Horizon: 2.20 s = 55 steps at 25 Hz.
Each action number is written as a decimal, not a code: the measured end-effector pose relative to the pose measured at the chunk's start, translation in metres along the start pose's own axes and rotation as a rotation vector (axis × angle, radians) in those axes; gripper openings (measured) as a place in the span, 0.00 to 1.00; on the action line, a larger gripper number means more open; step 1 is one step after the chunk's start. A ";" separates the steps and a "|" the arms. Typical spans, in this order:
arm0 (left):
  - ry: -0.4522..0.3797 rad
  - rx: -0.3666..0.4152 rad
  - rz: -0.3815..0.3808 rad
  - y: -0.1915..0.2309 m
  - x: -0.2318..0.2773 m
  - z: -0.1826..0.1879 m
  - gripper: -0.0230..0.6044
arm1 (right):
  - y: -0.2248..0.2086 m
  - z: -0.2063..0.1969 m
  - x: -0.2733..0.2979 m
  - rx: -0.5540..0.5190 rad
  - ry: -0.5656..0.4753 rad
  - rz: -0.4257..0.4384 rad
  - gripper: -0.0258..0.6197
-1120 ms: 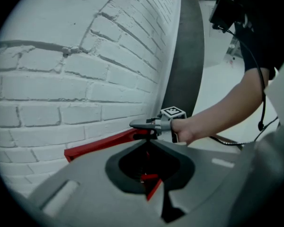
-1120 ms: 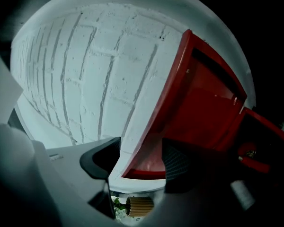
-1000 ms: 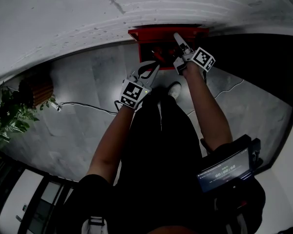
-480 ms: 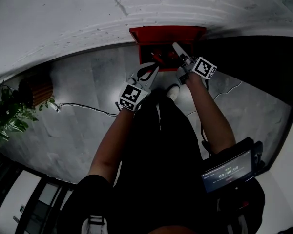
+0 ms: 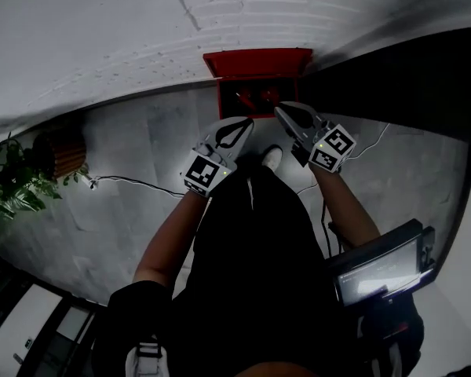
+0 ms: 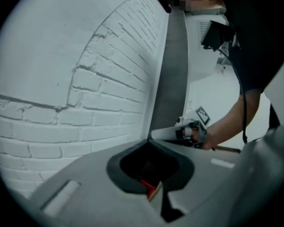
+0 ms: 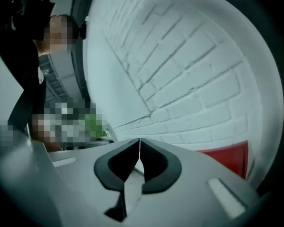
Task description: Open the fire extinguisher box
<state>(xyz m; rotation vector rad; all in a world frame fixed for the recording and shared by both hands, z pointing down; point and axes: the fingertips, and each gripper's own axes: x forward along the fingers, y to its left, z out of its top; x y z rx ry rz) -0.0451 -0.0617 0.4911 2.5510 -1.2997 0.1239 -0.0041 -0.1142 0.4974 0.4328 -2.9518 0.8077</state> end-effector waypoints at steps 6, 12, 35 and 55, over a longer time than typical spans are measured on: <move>-0.079 0.012 0.001 -0.028 -0.020 0.059 0.04 | 0.094 0.047 -0.024 -0.295 0.025 0.084 0.05; -0.160 0.043 -0.039 -0.058 -0.037 0.128 0.04 | 0.142 0.107 -0.041 -0.389 -0.021 0.120 0.05; -0.227 0.101 -0.073 -0.077 -0.053 0.195 0.04 | 0.165 0.149 -0.050 -0.478 -0.079 0.099 0.05; -0.229 0.097 -0.064 -0.075 -0.054 0.184 0.04 | 0.174 0.143 -0.047 -0.488 -0.089 0.107 0.05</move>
